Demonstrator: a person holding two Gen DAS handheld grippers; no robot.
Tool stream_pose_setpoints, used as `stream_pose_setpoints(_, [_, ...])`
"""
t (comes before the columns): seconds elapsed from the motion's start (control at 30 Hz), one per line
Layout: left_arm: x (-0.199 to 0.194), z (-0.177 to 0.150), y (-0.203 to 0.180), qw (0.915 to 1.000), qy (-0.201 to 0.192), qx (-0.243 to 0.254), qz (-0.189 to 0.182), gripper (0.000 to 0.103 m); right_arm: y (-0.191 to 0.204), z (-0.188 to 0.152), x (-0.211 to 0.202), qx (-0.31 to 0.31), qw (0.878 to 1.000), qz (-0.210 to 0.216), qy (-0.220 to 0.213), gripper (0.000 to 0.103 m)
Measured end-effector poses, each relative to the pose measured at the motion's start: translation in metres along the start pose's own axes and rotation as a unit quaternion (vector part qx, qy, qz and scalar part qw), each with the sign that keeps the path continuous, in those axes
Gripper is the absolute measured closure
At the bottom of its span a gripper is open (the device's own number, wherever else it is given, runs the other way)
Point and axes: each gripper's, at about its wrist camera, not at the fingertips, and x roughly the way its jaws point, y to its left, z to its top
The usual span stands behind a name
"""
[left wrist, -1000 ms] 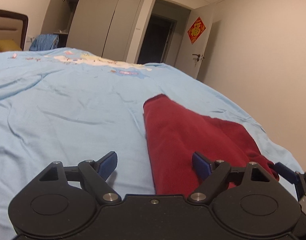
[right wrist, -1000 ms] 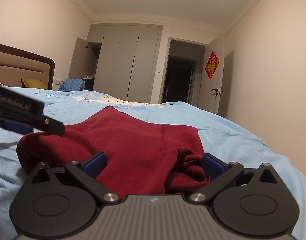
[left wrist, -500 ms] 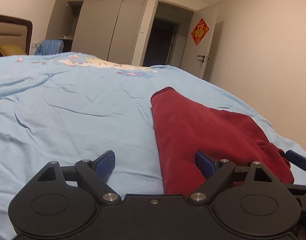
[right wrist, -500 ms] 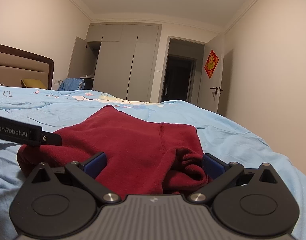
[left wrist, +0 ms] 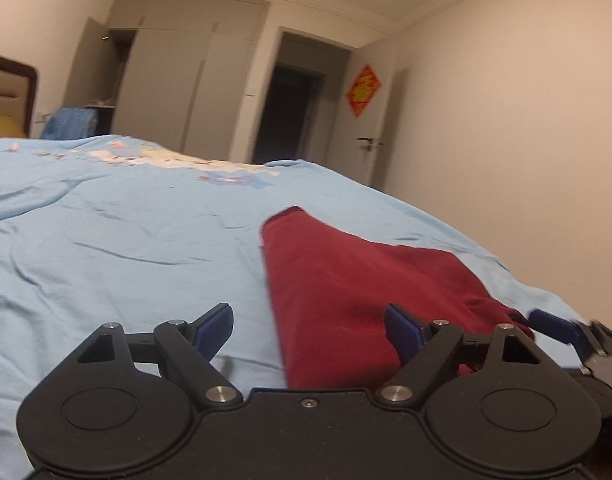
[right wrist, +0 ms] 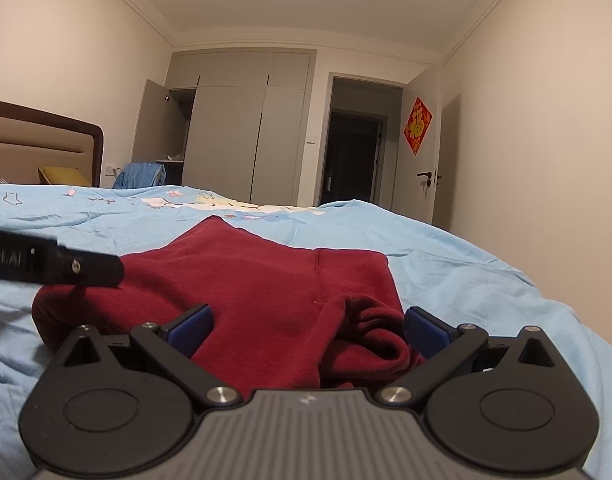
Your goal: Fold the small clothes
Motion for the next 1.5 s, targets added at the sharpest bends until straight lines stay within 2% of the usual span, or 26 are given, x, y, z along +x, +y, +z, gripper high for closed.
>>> stream_pose_setpoints(0.1, [0.008, -0.007, -0.009, 0.9994, 0.024, 0.024, 0.004, 0.018, -0.002, 0.0, -0.002, 0.005, 1.0, -0.004, -0.001, 0.0])
stream_pose_setpoints(0.2, [0.014, -0.009, -0.004, 0.9989, 0.045, 0.01, 0.004, 0.016, -0.006, 0.001, -0.002, 0.017, 1.0, -0.009, -0.001, 0.0])
stream_pose_setpoints(0.37, [0.017, -0.017, -0.009, 0.9985, 0.04, 0.036, 0.014, 0.016, -0.007, 0.002, -0.002, 0.028, 1.0, -0.013, 0.001, 0.0])
stream_pose_setpoints(0.6, [0.009, -0.002, 0.003, 0.9994, 0.031, -0.01, -0.009, 0.015, -0.017, 0.006, -0.006, 0.062, 0.998, -0.008, -0.006, 0.0])
stream_pose_setpoints(0.73, [0.007, 0.017, 0.01, 0.9987, 0.031, -0.041, -0.005, 0.008, -0.038, 0.014, 0.002, 0.12, 0.993, -0.011, 0.012, 0.0])
stream_pose_setpoints(0.77, [0.01, 0.022, 0.012, 0.998, 0.037, -0.051, -0.006, 0.004, -0.046, 0.016, 0.006, 0.143, 0.99, -0.006, 0.02, 0.0])
stream_pose_setpoints(0.93, [0.036, 0.042, 0.018, 0.9935, 0.092, -0.064, 0.017, 0.002, -0.083, 0.022, 0.042, 0.223, 0.971, 0.033, 0.085, 0.0])
stream_pose_setpoints(1.07, [0.063, 0.048, 0.019, 0.9853, 0.154, -0.066, 0.032, 0.001, -0.097, 0.027, 0.075, 0.241, 0.959, 0.068, 0.131, 0.0])
stream_pose_setpoints(1.2, [0.076, 0.05, 0.02, 0.9814, 0.176, -0.07, 0.031, 0.001, -0.095, 0.019, 0.096, 0.235, 0.953, 0.098, 0.162, 0.0])
stream_pose_setpoints(1.5, [0.09, 0.051, 0.019, 0.9766, 0.208, -0.048, 0.023, 0.001, -0.1, 0.008, 0.086, 0.254, 0.951, 0.112, 0.135, 0.0])
